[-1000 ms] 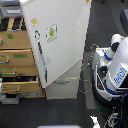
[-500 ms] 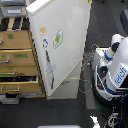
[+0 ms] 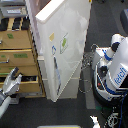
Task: Opening the fridge
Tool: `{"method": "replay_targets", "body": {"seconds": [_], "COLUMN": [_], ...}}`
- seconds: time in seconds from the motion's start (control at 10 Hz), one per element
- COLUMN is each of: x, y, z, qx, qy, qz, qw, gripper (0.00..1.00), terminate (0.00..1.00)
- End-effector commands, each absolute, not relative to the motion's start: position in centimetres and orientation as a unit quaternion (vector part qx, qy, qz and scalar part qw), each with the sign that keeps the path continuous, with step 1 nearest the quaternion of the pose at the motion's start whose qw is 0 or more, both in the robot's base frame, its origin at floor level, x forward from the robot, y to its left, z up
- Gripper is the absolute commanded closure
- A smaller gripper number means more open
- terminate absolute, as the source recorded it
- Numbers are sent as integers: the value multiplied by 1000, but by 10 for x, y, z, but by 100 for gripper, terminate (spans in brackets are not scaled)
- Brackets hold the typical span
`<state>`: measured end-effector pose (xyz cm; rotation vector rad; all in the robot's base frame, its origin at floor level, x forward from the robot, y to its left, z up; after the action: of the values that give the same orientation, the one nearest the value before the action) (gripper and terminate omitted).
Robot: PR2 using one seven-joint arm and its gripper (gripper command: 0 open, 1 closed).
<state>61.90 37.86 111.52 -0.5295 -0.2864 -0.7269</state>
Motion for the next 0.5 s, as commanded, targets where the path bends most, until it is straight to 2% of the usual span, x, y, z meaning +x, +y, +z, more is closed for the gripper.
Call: {"method": "replay_targets", "body": {"seconds": [0.1, 0.2, 0.3, 0.4, 0.5], "x": [693, 632, 587, 555, 477], "y": [142, 33, -33, -73, -149], "z": [1194, 1314, 1376, 1410, 1479], "qx": [-201, -156, -149, -150, -156], "qy": [-100, -119, -151, -166, -193], "qz": [-356, -372, -419, -447, -521], "qw": [907, 907, 883, 866, 817], "gripper": [0, 0, 0, 0, 0], "terminate": [0, 0, 0, 0, 0]}}
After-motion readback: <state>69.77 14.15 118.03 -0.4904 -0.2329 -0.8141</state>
